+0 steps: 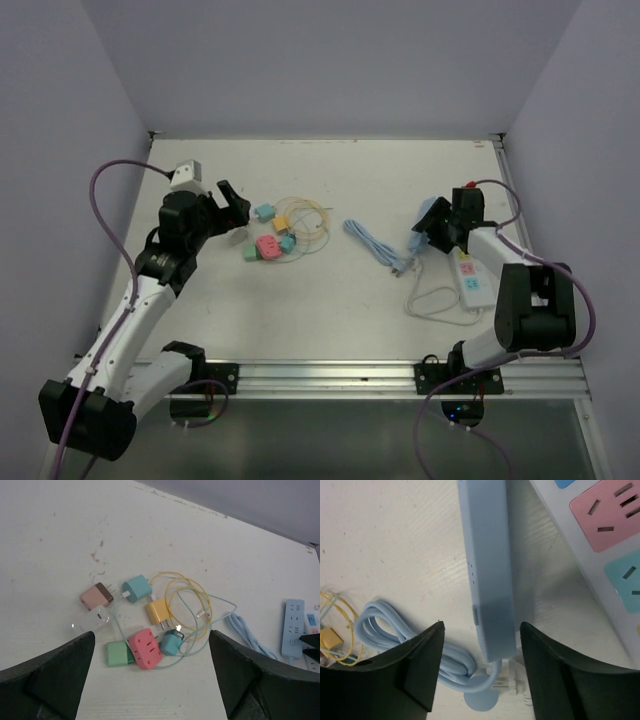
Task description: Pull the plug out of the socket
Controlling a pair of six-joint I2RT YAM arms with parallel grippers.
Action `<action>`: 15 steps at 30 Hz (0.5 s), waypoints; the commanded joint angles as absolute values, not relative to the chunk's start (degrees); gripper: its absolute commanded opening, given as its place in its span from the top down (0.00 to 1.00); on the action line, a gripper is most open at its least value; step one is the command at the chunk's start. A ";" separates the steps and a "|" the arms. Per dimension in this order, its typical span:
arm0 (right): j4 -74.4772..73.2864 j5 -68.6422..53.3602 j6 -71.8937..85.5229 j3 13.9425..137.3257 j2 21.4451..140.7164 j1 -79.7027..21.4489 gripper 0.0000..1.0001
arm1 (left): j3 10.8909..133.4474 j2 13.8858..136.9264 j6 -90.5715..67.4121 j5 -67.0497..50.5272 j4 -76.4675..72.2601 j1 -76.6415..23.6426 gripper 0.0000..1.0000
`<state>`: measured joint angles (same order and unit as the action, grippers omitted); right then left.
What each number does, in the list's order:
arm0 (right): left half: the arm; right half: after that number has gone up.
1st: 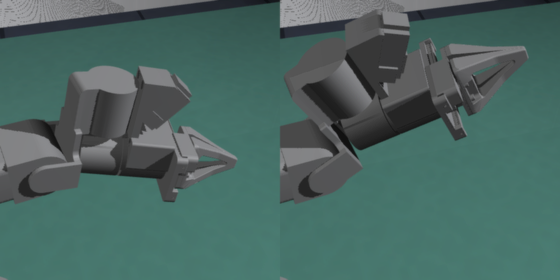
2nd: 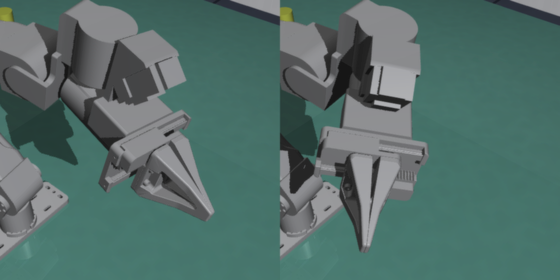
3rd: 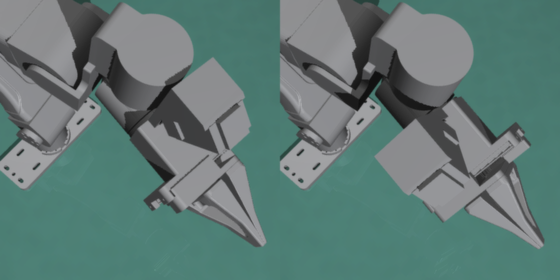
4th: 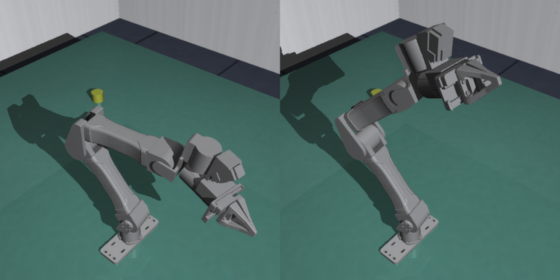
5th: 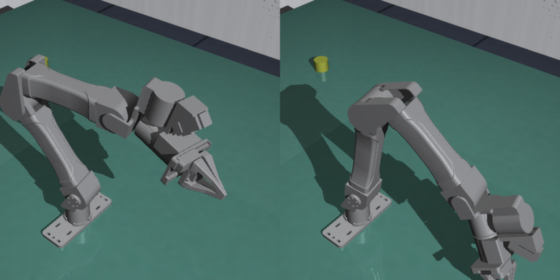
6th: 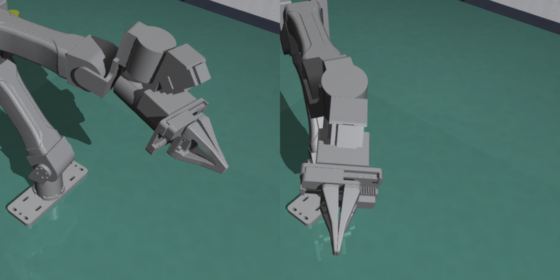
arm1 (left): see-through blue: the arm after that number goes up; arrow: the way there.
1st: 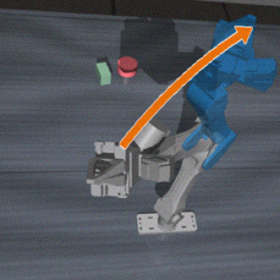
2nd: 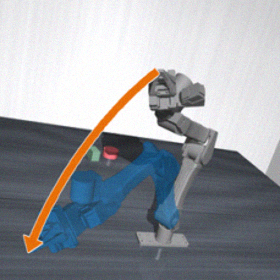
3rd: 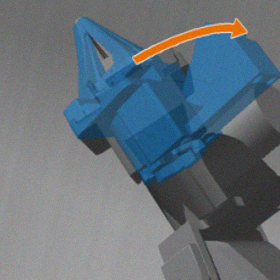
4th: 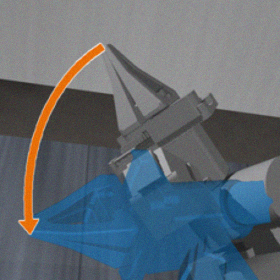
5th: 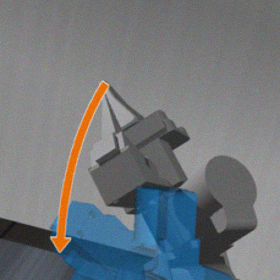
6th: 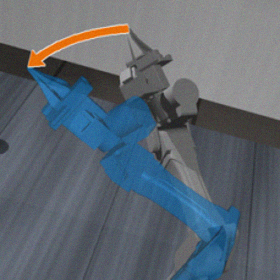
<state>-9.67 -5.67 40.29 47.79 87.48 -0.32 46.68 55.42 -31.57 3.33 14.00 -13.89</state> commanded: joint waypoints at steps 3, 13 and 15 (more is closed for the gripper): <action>-17.20 -4.04 36.22 53.43 81.22 -0.18 0.28 | 53.17 50.20 -24.61 14.93 20.73 -13.54 0.00; -35.32 5.35 30.06 67.13 70.32 -0.26 0.01 | 63.89 46.85 -15.83 31.88 23.64 -13.54 0.00; -37.69 9.30 27.70 71.79 67.86 -0.18 0.01 | 67.13 46.50 -13.37 34.27 23.21 -13.54 0.00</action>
<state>-31.00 2.44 32.64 65.01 72.99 -0.32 61.43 47.68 -19.03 26.15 23.53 -13.89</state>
